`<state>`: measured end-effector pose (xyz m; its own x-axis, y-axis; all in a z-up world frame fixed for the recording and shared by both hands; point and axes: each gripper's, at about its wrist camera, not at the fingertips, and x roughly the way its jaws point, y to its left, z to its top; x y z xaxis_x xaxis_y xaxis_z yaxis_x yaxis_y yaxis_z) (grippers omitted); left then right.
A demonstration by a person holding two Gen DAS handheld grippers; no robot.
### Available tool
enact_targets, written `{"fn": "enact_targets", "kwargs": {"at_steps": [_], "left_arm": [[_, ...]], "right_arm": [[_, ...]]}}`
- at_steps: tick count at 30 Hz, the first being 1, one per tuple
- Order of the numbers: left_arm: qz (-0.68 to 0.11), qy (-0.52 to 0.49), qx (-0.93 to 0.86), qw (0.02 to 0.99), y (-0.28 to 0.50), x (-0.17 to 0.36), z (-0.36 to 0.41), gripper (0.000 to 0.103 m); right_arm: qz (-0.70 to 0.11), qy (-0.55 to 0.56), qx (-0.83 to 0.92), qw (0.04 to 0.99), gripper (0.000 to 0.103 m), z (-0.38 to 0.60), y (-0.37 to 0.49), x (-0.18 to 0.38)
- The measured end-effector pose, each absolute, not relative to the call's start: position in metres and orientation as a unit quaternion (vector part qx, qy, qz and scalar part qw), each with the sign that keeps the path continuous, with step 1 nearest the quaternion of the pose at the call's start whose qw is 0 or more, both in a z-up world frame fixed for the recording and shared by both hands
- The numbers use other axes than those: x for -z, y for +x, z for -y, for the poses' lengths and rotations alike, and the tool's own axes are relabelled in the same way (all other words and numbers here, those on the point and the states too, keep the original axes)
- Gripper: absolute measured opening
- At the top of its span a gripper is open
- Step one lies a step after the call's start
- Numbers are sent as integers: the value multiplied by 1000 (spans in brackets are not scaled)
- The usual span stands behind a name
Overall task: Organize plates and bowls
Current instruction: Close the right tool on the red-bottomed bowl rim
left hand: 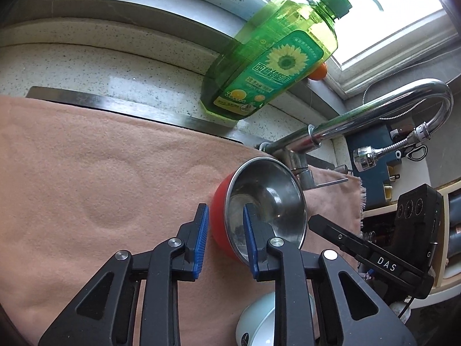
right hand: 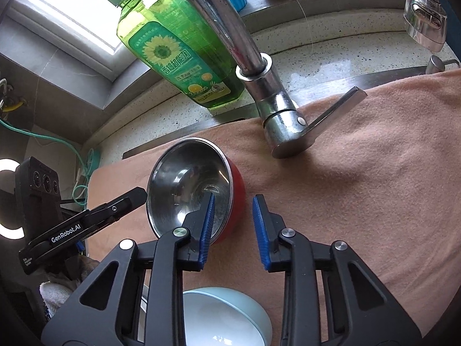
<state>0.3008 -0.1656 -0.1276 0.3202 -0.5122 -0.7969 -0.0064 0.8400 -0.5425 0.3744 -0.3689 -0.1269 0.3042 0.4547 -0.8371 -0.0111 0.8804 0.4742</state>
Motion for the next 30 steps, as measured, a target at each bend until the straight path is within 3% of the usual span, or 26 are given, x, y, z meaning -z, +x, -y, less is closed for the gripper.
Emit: {"fn": "enact_targets", "kwargs": {"at_steps": [17,30], "left_arm": [[-564,-208,165,782,307,131,177,7],[-561,-199,166,786,301,125,178,7]], "right_arm": [[-581,194,-150,776,9,361,383,137],[-579,183,-149,781,9,356,379,130]]}}
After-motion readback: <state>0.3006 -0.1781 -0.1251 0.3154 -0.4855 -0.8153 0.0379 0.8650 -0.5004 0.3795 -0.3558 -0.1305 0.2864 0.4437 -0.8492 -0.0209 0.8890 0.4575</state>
